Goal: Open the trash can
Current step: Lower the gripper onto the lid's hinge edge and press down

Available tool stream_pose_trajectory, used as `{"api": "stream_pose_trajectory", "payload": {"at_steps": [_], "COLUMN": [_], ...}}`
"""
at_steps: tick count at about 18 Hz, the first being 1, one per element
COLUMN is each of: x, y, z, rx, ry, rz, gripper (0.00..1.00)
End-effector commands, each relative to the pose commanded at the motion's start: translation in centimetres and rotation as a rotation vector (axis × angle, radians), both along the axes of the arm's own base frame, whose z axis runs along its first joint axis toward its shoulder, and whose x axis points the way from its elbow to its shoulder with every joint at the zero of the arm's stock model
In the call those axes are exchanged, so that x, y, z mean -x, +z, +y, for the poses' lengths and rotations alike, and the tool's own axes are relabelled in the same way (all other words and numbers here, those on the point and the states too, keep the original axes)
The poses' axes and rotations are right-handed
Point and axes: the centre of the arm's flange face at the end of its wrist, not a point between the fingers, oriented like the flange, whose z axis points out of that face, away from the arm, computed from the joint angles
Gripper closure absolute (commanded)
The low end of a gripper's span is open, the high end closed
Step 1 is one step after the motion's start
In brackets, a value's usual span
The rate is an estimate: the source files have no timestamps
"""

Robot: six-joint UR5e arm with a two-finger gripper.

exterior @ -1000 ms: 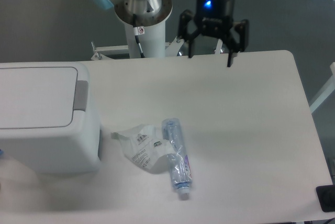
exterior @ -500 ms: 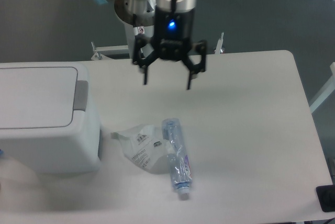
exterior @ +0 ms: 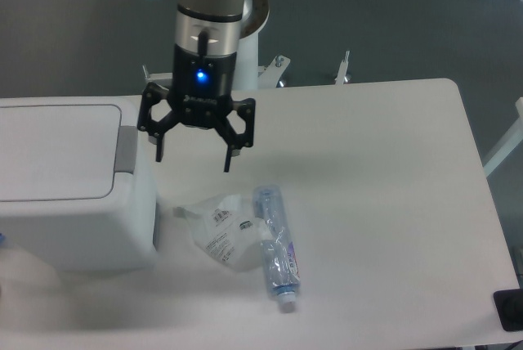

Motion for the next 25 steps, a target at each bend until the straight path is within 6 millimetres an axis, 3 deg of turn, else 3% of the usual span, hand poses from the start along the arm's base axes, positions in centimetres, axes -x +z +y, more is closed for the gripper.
{"api": "stream_pose_trajectory", "payload": {"at_steps": [6,25], "x": [-1.8,-2.4], "y": [-0.2,-2.1], "z": [0.7,0.3], "rx": [0.001,0.025], "ry": [-0.031,-0.034], "rz": [-0.006,-0.022], "gripper": [0.0,0.0]}}
